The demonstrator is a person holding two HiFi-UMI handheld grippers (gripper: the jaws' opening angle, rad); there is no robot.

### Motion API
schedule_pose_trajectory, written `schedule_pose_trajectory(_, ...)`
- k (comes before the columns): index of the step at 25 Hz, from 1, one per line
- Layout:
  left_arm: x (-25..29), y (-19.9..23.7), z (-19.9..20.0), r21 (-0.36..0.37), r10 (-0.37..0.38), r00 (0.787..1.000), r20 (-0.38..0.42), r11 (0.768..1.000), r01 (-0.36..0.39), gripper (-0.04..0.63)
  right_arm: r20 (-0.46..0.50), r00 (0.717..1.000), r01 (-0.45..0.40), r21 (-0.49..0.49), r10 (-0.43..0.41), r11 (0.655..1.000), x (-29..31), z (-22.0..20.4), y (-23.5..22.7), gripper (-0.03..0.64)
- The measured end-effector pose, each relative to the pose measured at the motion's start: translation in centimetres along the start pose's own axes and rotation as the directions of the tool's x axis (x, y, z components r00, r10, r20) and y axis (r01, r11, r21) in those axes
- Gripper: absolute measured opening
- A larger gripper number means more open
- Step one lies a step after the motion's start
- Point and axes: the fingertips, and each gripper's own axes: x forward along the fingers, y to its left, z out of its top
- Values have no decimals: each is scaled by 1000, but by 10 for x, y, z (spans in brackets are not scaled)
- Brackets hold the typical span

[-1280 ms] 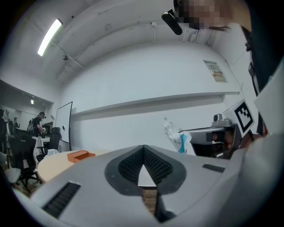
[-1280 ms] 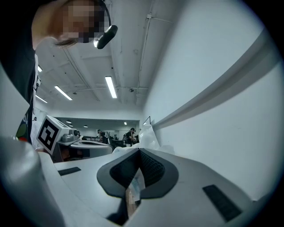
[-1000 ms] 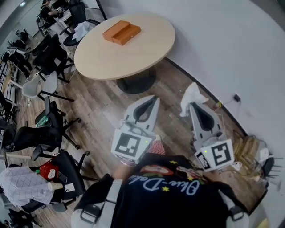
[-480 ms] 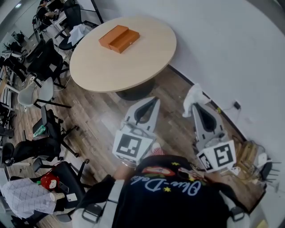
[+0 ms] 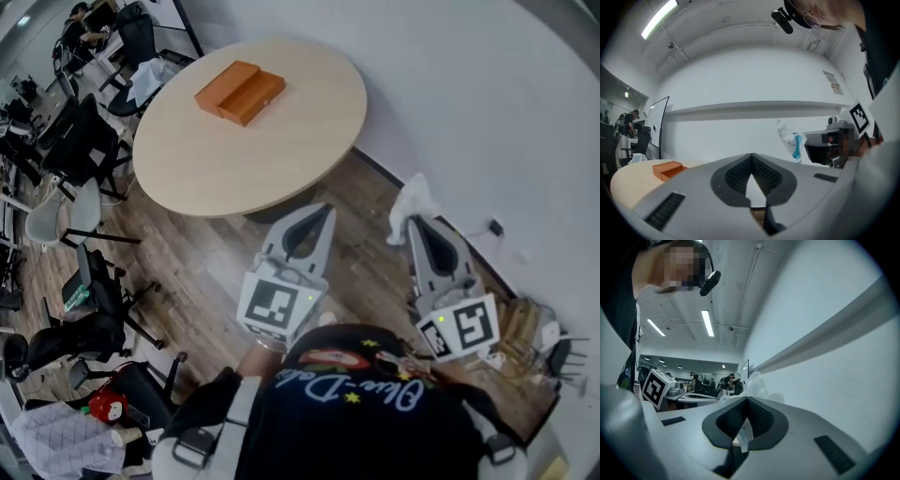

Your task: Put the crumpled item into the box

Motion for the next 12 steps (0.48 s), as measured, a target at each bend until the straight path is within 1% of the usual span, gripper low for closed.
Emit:
schedule_pose_trajectory(5,9,18,-4,-15,-6,1000,8,1000,6,-9,-19,1000,12,2,-12,1000,19,-2,-2,0)
schedule_pose_trajectory(8,14,26,-10,-32,-2,1000,7,999,2,-9,-34,999,8,-13,-9,1000,27,-8,-5,0)
schedule_pose_trajectory(12,22,34,-13,-56,7,1000,-4,998,-7,-9,-43,999,-8,21,9,1000,38,-3,-5,0)
